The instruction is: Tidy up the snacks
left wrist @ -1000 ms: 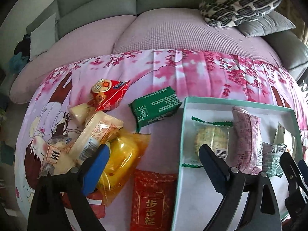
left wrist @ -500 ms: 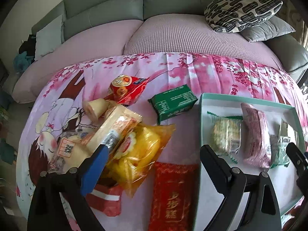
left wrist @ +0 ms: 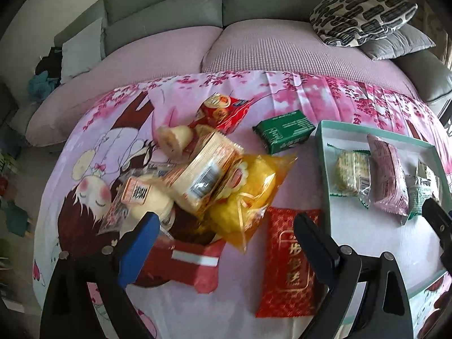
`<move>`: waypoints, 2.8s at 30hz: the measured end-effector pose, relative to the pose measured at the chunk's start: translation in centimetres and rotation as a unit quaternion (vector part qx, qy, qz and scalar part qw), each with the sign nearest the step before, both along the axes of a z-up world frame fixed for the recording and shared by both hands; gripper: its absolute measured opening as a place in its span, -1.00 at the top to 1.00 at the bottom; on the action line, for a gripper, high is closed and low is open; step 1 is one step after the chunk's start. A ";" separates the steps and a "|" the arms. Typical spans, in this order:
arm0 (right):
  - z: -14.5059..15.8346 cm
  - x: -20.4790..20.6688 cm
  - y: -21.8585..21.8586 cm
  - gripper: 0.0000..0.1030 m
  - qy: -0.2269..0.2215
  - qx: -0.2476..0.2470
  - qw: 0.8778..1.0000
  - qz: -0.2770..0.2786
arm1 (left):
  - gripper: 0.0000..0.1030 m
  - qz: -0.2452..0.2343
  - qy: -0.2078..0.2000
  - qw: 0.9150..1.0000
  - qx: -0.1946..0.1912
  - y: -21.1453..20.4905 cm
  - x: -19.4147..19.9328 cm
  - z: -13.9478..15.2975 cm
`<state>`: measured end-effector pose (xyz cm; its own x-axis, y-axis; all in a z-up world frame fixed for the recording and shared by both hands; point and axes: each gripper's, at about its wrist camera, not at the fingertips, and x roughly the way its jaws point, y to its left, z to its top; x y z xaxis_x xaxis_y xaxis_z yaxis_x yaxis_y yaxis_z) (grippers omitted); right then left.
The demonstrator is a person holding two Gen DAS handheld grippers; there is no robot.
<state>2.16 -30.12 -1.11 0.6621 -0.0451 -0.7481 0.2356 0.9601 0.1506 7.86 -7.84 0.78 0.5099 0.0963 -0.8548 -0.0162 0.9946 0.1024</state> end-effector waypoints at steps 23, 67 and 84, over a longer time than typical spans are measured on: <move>-0.7 -0.6 9.2 -1.00 0.021 -0.016 0.995 0.092 | -0.86 0.073 0.011 0.995 -0.068 8.8 -1.3 0.7; -1.0 -1.2 14.0 -0.77 0.016 -0.011 0.989 0.149 | -0.17 0.074 0.071 0.983 -0.154 10.0 -1.1 -0.9; -3.1 -0.9 18.2 -0.11 0.046 -0.008 0.974 0.222 | -0.14 0.102 0.066 0.971 -0.205 12.4 -1.4 -0.6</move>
<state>1.23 -11.92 -4.26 0.5487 0.2178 -0.8072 -0.1907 0.9726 0.1328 6.50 4.60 0.15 0.3993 -0.1780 -0.8994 -0.2308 0.9299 -0.2865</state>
